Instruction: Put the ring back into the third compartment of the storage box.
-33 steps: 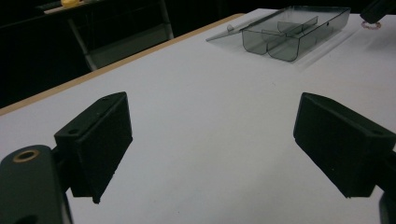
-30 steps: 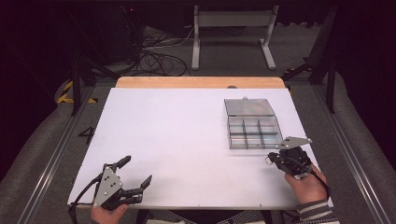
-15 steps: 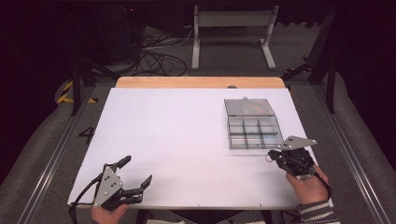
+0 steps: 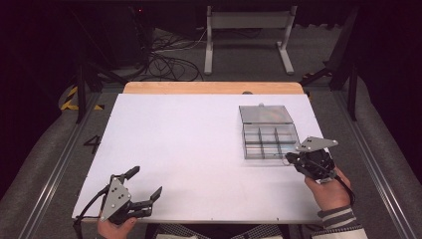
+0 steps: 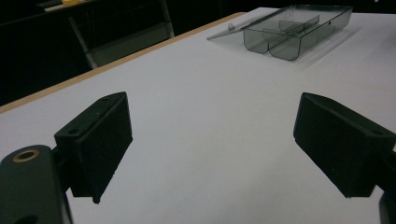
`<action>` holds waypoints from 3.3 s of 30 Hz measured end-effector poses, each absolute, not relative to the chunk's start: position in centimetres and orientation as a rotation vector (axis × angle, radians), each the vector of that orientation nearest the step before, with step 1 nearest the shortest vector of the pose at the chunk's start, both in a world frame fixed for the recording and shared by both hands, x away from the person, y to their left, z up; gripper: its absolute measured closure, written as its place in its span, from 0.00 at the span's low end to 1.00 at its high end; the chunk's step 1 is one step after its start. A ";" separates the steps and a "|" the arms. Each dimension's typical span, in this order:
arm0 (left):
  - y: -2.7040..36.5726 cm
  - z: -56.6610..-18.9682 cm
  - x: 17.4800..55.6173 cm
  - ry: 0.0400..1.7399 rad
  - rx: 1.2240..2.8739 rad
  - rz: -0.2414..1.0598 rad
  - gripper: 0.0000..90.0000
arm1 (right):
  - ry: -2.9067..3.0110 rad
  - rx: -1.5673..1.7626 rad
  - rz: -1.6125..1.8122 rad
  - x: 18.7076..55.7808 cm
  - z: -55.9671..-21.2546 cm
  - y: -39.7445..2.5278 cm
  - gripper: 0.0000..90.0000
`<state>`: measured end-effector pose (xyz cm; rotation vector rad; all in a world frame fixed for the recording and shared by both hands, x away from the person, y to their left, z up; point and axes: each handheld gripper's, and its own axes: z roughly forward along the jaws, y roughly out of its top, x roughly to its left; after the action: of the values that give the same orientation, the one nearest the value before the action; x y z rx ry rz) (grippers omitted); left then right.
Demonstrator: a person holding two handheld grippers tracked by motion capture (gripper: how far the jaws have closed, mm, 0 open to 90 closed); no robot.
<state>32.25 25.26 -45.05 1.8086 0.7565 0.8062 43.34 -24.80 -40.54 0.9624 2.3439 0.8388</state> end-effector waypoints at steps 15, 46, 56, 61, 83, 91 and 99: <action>25.3 -45.0 32.2 0.757 1.809 0.805 0.14 | 2.307 1.005 0.864 44.8 -39.0 -25.2 0.97; 25.3 -45.0 32.2 0.755 1.808 0.806 0.14 | 2.244 1.066 0.826 49.2 -38.6 -25.8 0.96; 25.3 -45.0 32.3 0.753 1.810 0.806 0.14 | 2.246 1.122 0.809 51.4 -39.3 -25.9 0.96; 25.3 -45.0 32.3 0.752 1.810 0.806 0.14 | 2.251 1.185 0.875 52.4 -39.5 -26.4 0.96; 25.3 -45.0 32.3 0.760 1.812 0.808 0.14 | 2.231 1.279 0.771 55.7 -41.5 -26.7 0.96; 25.3 -45.1 32.3 0.771 1.809 0.798 0.14 | 2.248 1.285 0.745 56.0 -41.8 -26.8 0.96; 25.2 -45.1 32.3 0.773 1.811 0.795 0.14 | 2.270 1.278 0.703 56.5 -42.4 -26.5 0.96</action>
<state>32.27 25.23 -45.14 1.8115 0.7733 0.7953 56.47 -26.47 -42.41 1.2780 2.2700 0.7032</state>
